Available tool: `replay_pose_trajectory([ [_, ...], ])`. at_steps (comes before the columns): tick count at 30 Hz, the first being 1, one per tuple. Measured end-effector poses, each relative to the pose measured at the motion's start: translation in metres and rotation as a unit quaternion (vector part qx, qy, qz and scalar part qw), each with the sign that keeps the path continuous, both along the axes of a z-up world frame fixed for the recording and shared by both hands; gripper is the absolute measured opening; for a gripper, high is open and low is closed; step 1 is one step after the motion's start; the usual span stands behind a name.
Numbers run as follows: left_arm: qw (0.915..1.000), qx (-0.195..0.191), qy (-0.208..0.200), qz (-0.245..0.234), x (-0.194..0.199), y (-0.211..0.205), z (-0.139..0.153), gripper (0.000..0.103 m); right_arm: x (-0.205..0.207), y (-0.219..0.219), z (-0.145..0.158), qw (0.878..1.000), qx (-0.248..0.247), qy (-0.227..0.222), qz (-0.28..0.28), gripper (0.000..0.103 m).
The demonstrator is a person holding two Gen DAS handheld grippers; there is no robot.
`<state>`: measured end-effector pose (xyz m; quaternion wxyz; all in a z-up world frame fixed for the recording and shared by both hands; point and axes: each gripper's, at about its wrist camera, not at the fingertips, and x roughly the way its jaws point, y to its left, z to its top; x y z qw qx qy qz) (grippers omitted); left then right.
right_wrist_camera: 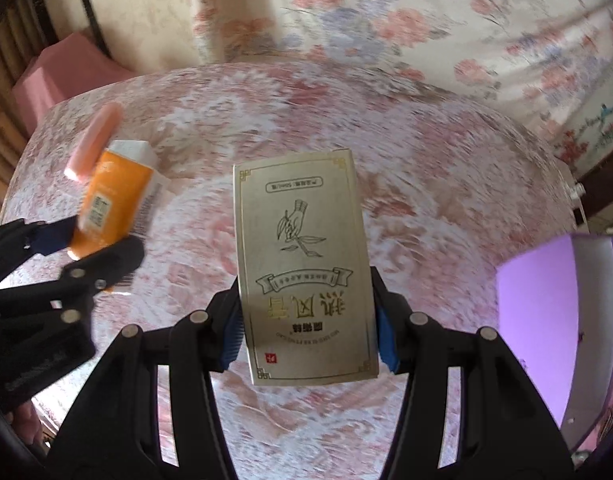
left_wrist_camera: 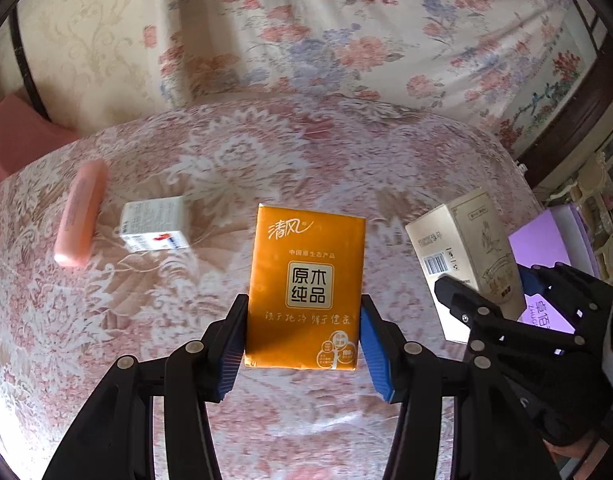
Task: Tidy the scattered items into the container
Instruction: 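Lift the orange pack and cream box and carry them over the purple box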
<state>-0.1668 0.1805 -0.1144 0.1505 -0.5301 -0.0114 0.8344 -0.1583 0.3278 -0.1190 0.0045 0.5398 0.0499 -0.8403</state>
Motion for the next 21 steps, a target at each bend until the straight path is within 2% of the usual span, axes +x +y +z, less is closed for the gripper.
replay_pose_trajectory([
  [8,0.9993,0.003,0.010,-0.035,0.009,0.045,0.012,0.053,0.017,0.053,0.001,0.999,0.004,-0.004,-0.045,0.056],
  [21,0.9964,0.008,0.025,-0.081,0.022,0.101,0.032,0.053,0.040,0.103,0.013,0.996,-0.004,0.005,-0.085,0.056],
])
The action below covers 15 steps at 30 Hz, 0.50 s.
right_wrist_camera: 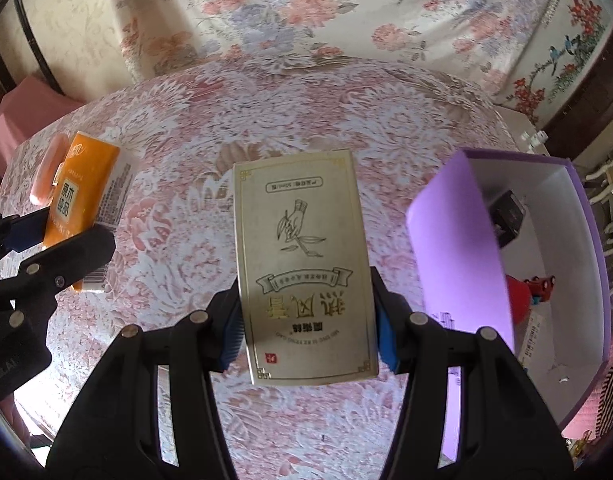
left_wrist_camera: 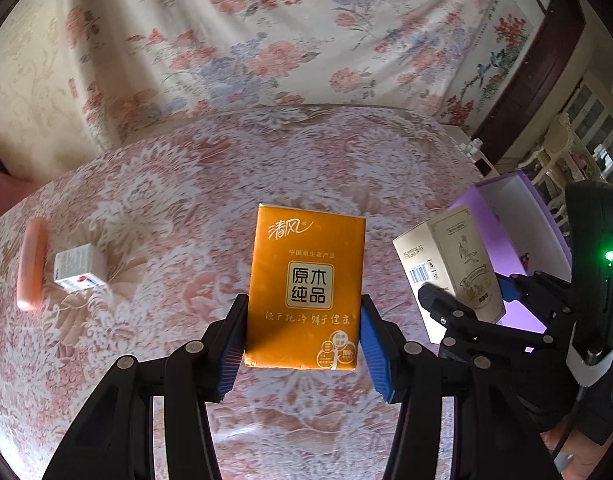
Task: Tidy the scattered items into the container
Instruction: 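Lift the orange pack and cream box and carry them over the purple box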
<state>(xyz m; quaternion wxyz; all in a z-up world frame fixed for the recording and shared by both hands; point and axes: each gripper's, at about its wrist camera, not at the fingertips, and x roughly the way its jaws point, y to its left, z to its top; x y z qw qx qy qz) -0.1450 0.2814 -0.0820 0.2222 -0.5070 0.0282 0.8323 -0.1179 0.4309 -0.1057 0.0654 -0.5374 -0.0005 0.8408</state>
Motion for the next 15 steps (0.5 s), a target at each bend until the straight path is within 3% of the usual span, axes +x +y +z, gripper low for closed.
replay_pose_trajectory([
  [15,0.9977,0.013,0.015,-0.064,0.019,0.081,0.020,0.053,0.029,0.068,0.024,0.998,-0.004,0.023,-0.060,0.056],
])
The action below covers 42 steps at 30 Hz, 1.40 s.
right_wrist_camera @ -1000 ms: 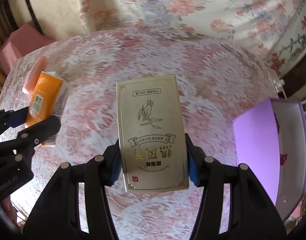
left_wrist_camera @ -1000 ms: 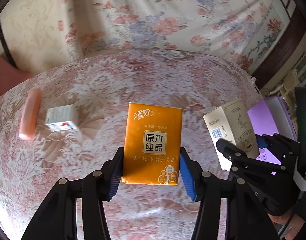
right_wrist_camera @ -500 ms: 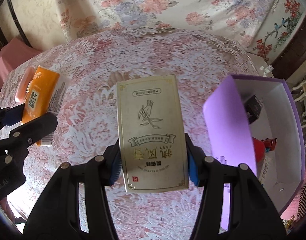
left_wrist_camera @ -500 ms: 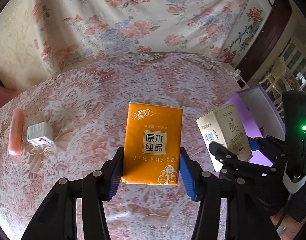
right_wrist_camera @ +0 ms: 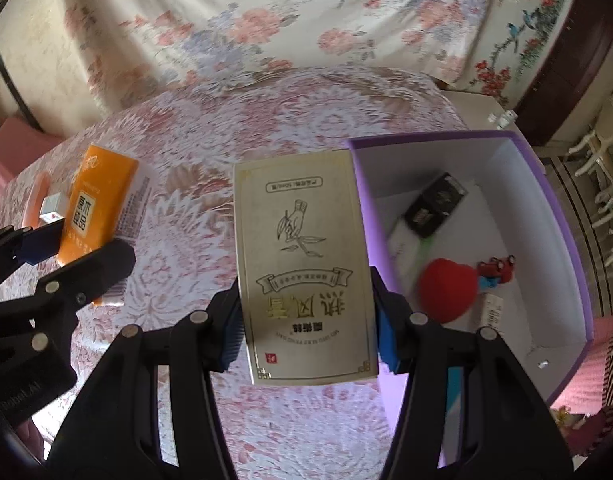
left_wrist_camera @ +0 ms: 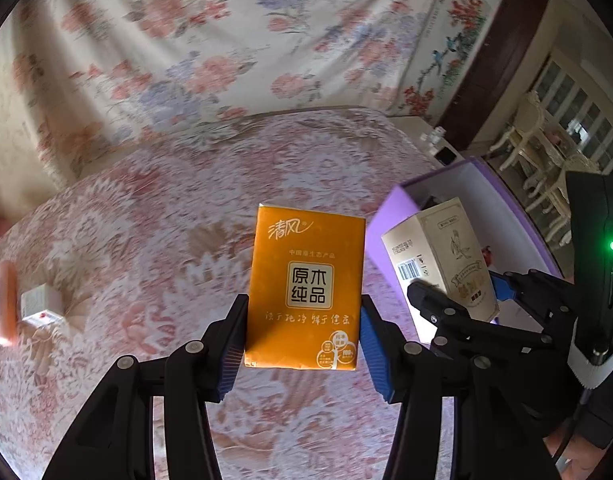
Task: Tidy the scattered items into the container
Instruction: 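Lift the orange pack and cream box and carry them over the purple box, then lower both items into the purple box and open both tools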
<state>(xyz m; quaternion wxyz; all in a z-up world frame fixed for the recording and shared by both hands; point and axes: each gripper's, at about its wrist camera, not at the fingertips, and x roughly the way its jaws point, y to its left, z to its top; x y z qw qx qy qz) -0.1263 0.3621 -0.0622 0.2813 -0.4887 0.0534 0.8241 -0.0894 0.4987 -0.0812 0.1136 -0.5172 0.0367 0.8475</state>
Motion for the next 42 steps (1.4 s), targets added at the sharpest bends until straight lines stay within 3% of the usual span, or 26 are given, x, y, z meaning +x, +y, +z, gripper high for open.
replay_pose_trajectory([
  [12,0.9980,0.015,0.017,-0.060,0.015,0.075,0.022,0.053,0.027,0.063,0.015,0.998,-0.009,0.015,-0.058,0.055],
  [24,0.9938,0.007,0.022,-0.109,0.036,0.138,0.024,0.053,0.061,0.122,0.011,0.992,-0.020,0.015,-0.121,0.055],
  [42,0.9890,-0.045,0.011,-0.140,0.041,0.202,-0.010,0.052,0.080,0.179,-0.018,0.977,-0.023,-0.010,-0.210,0.055],
])
